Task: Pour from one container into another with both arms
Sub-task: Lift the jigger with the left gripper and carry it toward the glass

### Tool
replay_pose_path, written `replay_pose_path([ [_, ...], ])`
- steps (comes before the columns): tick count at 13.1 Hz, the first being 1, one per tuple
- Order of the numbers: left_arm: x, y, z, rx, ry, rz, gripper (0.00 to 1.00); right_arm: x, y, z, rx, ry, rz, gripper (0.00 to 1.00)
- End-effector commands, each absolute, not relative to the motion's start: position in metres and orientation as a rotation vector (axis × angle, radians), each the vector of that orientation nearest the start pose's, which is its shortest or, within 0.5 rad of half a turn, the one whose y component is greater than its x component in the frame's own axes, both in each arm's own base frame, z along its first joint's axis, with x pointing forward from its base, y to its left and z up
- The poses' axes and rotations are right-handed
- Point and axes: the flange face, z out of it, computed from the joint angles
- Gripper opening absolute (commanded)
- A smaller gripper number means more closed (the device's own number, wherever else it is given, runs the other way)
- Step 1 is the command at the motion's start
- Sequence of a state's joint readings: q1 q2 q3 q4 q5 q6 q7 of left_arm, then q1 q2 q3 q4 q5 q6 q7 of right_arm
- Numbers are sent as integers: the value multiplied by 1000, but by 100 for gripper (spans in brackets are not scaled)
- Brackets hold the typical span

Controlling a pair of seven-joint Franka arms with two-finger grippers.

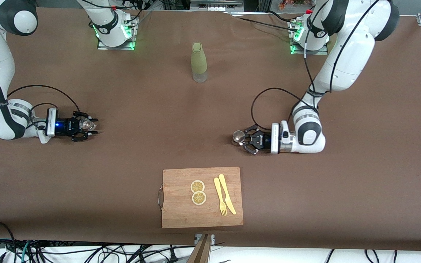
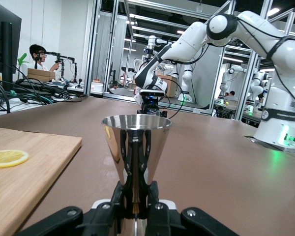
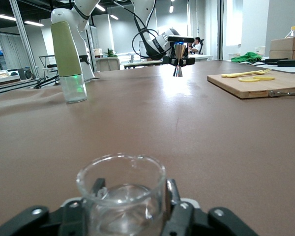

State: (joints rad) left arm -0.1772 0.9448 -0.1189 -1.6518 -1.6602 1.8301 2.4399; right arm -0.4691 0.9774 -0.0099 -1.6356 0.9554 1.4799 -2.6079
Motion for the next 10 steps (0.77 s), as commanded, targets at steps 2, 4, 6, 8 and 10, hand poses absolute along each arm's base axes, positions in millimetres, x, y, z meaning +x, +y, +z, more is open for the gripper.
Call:
replay_pose_path([
  [2, 593, -305, 97, 1364, -1193, 1052, 0, 532, -169, 50, -1312, -1334, -986, 46],
  [4, 579, -329, 90, 1370, -1164, 1004, 0, 532, -169, 50, -1308, -1332, -986, 40],
  [6, 577, -345, 91, 1360, -1148, 1010, 0, 532, -168, 51, -1299, -1328, -987, 32],
  [8, 579, -357, 90, 1352, -1153, 1013, 0, 531, -168, 51, -1296, -1324, -986, 27],
  [10, 580, -362, 90, 1365, -1165, 1014, 0, 532, -167, 52, -1296, -1321, -982, 27],
])
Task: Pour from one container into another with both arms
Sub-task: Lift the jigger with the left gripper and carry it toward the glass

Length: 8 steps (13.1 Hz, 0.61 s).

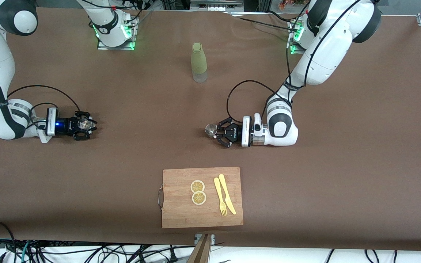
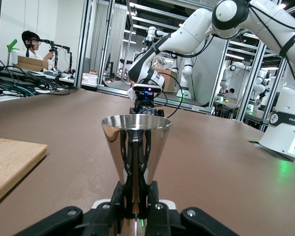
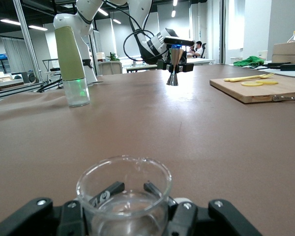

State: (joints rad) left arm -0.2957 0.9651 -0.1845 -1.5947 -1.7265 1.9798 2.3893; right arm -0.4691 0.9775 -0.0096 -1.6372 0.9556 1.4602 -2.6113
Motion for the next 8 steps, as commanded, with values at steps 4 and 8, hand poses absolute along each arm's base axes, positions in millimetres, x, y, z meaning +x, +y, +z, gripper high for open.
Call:
replay_pose_path([
  [4, 576, -374, 86, 1366, -1159, 1005, 0, 542, -155, 72, -1301, -1320, -944, 22],
  [8, 576, -388, 83, 1354, -1164, 1001, 0, 559, -113, 126, -1284, -1368, -889, 22],
])
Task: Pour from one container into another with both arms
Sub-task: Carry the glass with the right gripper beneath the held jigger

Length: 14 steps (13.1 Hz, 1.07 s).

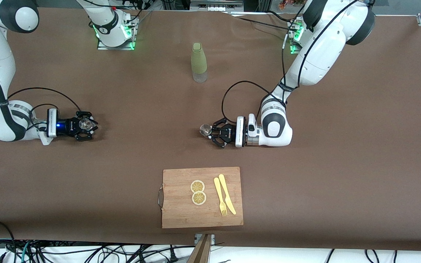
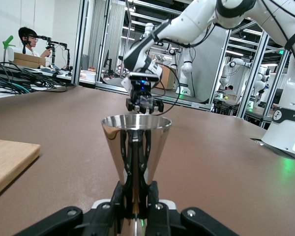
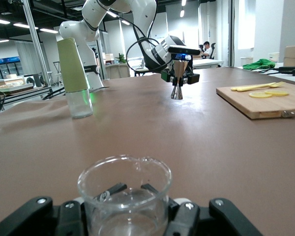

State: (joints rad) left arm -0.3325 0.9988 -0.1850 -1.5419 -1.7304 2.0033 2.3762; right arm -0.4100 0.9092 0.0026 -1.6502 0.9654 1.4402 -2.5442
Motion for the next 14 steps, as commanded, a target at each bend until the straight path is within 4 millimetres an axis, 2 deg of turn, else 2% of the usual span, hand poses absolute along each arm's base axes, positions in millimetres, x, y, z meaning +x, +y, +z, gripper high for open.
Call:
replay_pose_path([
  [1, 577, -388, 84, 1364, -1164, 1002, 0, 567, -99, 141, -1269, -1396, -881, 22],
  [3, 575, -396, 81, 1367, -1148, 1006, 0, 576, -68, 176, -1273, -1394, -858, 22],
  [4, 575, -399, 78, 1365, -1143, 1007, 0, 580, -45, 192, -1266, -1400, -849, 22],
  [6, 575, -405, 75, 1359, -1148, 1007, 0, 581, -10, 218, -1289, -1398, -851, 22],
  [8, 578, -405, 76, 1372, -1156, 1015, 0, 578, 29, 236, -1298, -1378, -901, 22],
  [10, 582, -407, 81, 1373, -1162, 1028, 0, 578, 68, 239, -1305, -1337, -948, 22],
  [12, 583, -408, 83, 1371, -1163, 1032, 0, 577, 96, 245, -1337, -1327, -970, 22],
  [14, 579, -418, 89, 1359, -1155, 1033, 0, 578, 116, 260, -1365, -1340, -961, 20],
])
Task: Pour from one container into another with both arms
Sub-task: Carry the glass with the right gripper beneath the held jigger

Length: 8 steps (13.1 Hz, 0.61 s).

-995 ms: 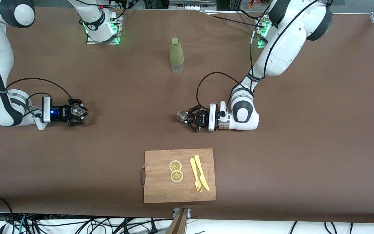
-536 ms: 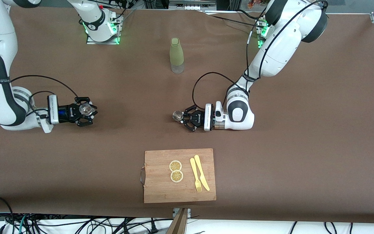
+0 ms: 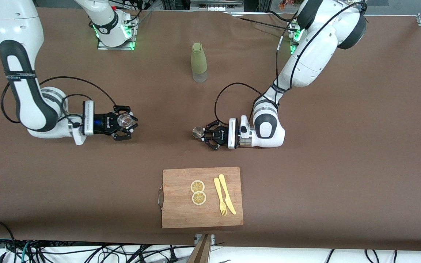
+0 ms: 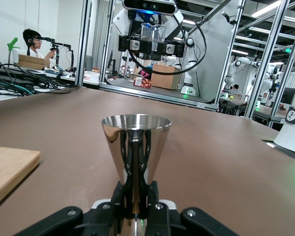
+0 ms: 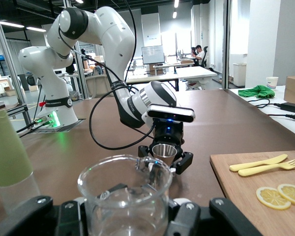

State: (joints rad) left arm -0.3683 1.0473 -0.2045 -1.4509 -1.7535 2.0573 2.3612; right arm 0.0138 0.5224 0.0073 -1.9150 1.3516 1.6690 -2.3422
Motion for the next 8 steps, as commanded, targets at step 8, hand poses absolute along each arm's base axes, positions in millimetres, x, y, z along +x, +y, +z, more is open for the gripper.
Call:
replay_pose_path([
  [8, 580, -420, 86, 1409, -1166, 1029, 0, 577, 153, 270, -1473, -1283, -965, 20],
])
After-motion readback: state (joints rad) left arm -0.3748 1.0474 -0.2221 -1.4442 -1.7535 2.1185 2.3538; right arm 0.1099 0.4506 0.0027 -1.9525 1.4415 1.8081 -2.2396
